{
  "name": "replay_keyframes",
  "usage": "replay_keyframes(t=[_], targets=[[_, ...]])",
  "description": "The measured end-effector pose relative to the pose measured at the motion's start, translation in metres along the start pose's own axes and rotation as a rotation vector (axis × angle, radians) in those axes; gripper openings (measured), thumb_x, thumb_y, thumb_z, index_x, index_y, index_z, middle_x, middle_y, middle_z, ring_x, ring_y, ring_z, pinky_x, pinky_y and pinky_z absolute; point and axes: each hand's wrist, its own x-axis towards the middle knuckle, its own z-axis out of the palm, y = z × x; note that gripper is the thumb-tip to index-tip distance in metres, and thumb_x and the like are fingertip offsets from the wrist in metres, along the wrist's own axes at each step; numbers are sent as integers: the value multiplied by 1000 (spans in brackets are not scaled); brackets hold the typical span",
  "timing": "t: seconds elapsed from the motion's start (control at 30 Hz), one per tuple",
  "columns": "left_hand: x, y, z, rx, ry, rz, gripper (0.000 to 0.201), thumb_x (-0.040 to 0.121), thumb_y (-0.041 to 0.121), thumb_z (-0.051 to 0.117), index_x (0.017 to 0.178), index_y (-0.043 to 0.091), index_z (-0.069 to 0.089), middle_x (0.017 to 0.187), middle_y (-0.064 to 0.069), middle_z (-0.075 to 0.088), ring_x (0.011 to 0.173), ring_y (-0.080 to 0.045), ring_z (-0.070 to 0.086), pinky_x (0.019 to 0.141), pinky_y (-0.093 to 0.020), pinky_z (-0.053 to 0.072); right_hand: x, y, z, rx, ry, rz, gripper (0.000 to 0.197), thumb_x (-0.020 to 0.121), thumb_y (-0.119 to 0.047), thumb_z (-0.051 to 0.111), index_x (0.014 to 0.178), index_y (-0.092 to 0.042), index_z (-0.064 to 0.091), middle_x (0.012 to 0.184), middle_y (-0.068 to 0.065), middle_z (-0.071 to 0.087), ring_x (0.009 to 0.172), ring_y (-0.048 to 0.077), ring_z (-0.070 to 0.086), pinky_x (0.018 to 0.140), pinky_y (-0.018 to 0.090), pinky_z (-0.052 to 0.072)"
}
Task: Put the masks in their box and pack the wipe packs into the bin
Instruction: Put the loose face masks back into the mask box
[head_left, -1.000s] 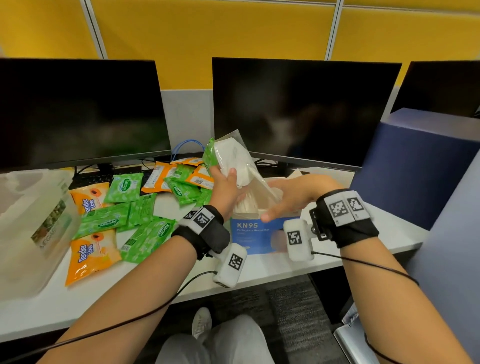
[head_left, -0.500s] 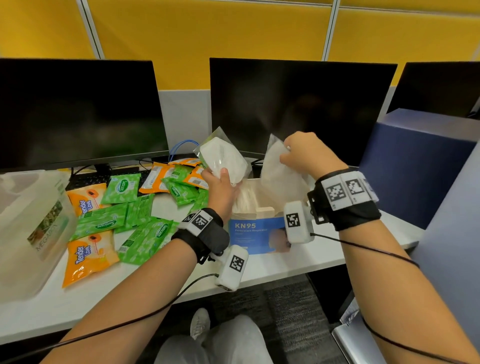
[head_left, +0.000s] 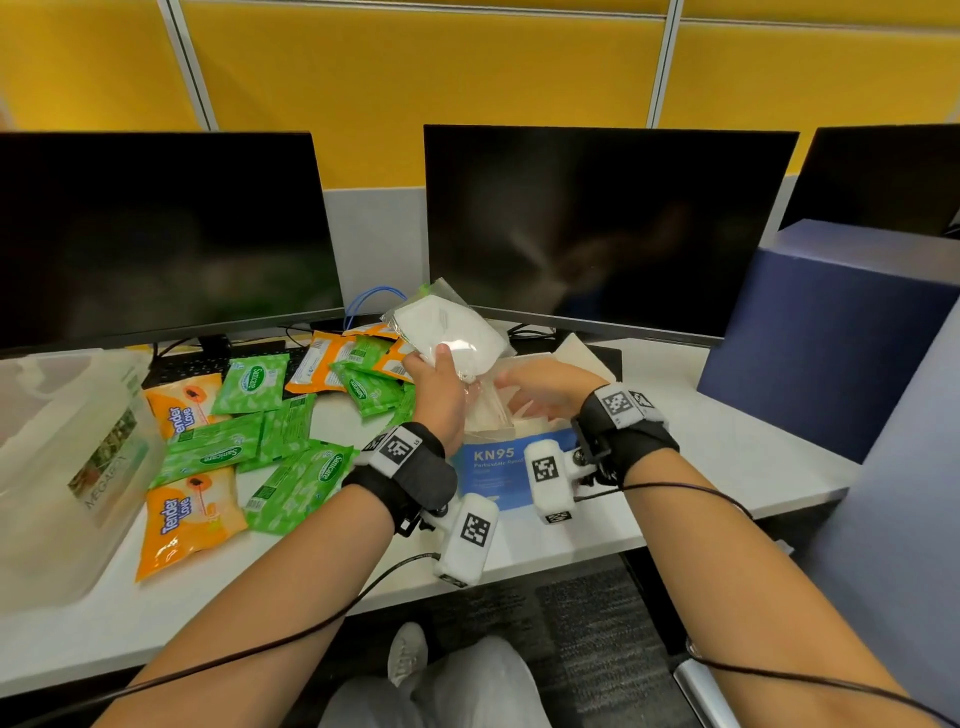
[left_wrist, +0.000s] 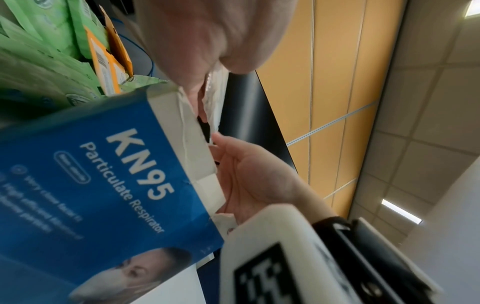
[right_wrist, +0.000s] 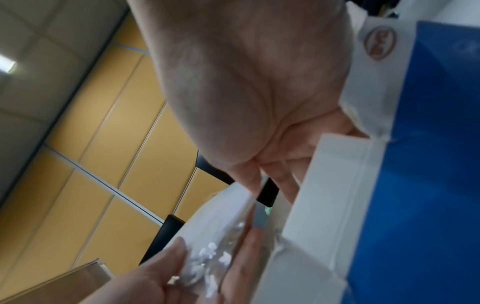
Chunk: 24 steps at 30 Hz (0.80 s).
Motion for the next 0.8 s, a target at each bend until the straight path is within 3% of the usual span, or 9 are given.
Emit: replay_keyframes(t=[0.13, 0.2, 0.27, 0.37, 0.43, 0.5, 0.6, 0.67, 0.8], targets=[[3, 5, -4, 79, -60, 36, 33, 102, 26, 37, 133, 17, 32, 122, -2, 52, 111, -23, 56, 95, -45, 50, 2, 4, -6, 304, -39, 12, 71, 94, -67, 22, 130, -12, 48, 116, 20, 59, 111, 35, 56, 84, 39, 47], [8, 10, -4, 171, -104, 96, 41, 97, 31, 44, 133, 14, 37, 127, -4, 54, 114, -24, 57, 98, -47, 49, 6, 7, -8, 444, -70, 15, 75, 90, -72, 25, 129, -12, 46, 119, 17, 59, 115, 36, 56, 91, 43, 46], [12, 10, -5, 334, -156, 164, 58, 84, 43, 51, 132, 11, 42, 127, -6, 58, 113, -23, 58, 99, -50, 48, 9, 9, -9, 528, -42, 5, 65, 93, -62, 39, 127, -8, 50, 122, 17, 61, 112, 35, 60, 91, 41, 50], [16, 2, -5, 598, -242, 270, 74, 71, 57, 59, 129, 14, 47, 123, 0, 62, 113, -17, 60, 99, -44, 48, 12, 13, -11, 674, 48, -18, 37, 96, -41, 52, 110, -7, 59, 119, 15, 64, 106, 30, 64, 95, 39, 52], [7, 3, -4, 748, -349, 298, 77, 71, 58, 64, 133, 17, 44, 128, 2, 60, 117, -15, 57, 101, -40, 47, 14, 15, -13, 834, 87, -33, 31, 97, -30, 54, 118, -7, 56, 109, 13, 66, 94, 26, 67, 89, 38, 55], [2, 2, -5, 1004, -490, 345, 70, 78, 53, 67, 135, 19, 45, 133, -1, 57, 121, -18, 53, 102, -36, 44, 15, 16, -14, 922, 106, -53, 32, 98, -22, 52, 125, -8, 53, 110, 13, 67, 86, 24, 68, 71, 34, 59], [-3, -1, -5, 1410, -552, 468, 65, 84, 54, 60, 137, 20, 45, 140, -6, 50, 128, -26, 46, 106, -39, 38, 13, 15, -17, 922, 143, -113, 18, 99, -17, 48, 112, -9, 58, 111, 14, 66, 87, 22, 65, 66, 33, 58], [-4, 0, -6, 1465, -532, 493, 70, 85, 57, 56, 142, 20, 38, 146, -7, 43, 134, -28, 38, 111, -42, 32, 8, 10, -21, 812, 285, -186, 10, 99, -17, 45, 99, -13, 54, 94, 8, 61, 75, 15, 58, 59, 28, 53], [-1, 0, -6, 1534, -503, 494, 67, 87, 56, 52, 141, 18, 40, 145, -6, 43, 135, -24, 36, 110, -37, 26, -9, 6, -44, 293, 823, -366, 8, 97, -20, 44, 91, -16, 47, 78, -6, 46, 65, 4, 42, 57, 21, 35]])
